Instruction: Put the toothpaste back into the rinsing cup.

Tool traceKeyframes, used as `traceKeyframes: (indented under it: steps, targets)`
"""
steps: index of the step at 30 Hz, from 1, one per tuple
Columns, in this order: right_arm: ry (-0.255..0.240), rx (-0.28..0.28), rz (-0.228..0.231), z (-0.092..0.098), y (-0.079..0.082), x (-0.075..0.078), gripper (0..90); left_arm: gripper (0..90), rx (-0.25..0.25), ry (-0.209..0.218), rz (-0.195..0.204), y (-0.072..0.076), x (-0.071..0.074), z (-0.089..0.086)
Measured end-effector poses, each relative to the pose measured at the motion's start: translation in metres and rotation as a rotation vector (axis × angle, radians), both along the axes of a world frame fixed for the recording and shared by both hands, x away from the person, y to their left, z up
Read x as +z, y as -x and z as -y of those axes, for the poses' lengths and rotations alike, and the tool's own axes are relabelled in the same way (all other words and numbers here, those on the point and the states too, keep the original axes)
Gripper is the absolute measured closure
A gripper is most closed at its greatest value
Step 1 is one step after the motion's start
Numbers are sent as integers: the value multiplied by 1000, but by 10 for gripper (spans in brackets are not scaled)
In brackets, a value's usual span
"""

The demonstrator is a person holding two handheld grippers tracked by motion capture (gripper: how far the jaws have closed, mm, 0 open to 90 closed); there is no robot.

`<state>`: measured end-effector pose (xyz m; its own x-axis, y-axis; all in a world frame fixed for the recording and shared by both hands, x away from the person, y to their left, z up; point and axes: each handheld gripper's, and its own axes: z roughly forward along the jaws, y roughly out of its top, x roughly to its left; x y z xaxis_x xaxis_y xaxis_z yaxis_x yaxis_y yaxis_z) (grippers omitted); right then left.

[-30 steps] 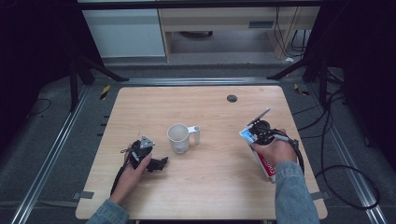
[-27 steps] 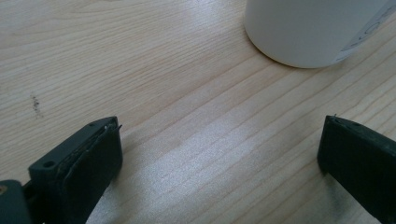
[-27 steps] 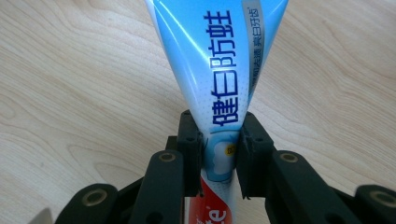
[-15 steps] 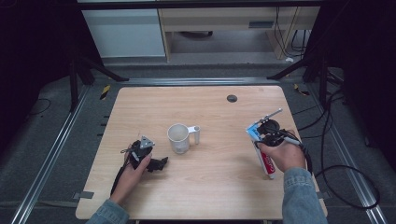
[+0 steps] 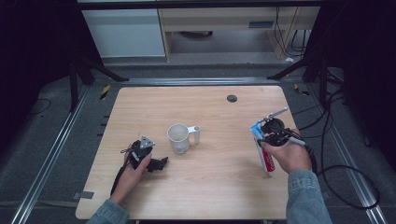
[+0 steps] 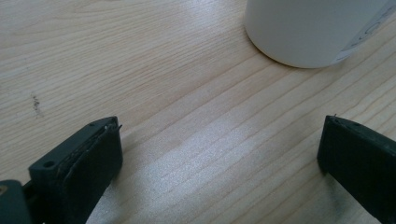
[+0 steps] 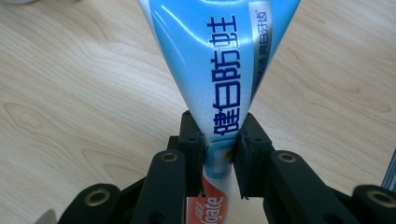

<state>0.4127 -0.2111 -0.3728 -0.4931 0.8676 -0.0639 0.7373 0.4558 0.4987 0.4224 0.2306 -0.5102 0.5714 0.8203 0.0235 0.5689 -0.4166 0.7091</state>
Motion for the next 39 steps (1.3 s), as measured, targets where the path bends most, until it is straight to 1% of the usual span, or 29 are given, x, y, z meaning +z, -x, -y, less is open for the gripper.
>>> traceKeyframes:
  steps: [4,6,9,14,15,16,17,19,23,25,26,27,28,32,34,35,39]
  targets:
    - [-5,-2,10,1,1,5,750,0,1,1,0,0,0,0]
    - [-11,-5,28,1,2,10,750,0,1,0,0,0,0,0]
    - [-27,3,45,0,3,14,751,0,0,0,0,0,0,0]
    - [-40,8,59,-3,3,15,751,0,1,0,0,0,0,0]
    - [-48,16,72,-6,3,16,751,0,1,0,0,0,0,0]
    - [-48,16,72,-6,3,16,751,0,1,0,0,0,0,0]
    - [-57,22,87,-9,3,17,751,0,1,1,0,0,0,0]
    - [-73,31,99,-12,4,19,751,0,0,1,0,0,0,0]
    - [-90,55,145,-19,5,20,752,0,1,0,0,0,0,0]
    - [-101,64,161,-24,5,21,752,0,1,0,0,0,0,0]
    - [-101,64,161,-24,5,21,752,0,1,0,0,0,0,0]
    - [-112,72,181,-27,5,22,753,0,1,1,0,0,0,0]
    - [-112,72,181,-27,5,22,753,0,1,1,0,0,0,0]
    - [-134,88,214,-36,4,21,753,0,1,0,0,0,0,0]
    - [-138,90,220,-37,4,21,753,0,1,0,0,0,0,0]
    - [-149,99,241,-42,3,19,753,0,1,0,0,0,0,0]
    - [-169,108,266,-51,3,17,753,0,1,0,0,0,0,0]
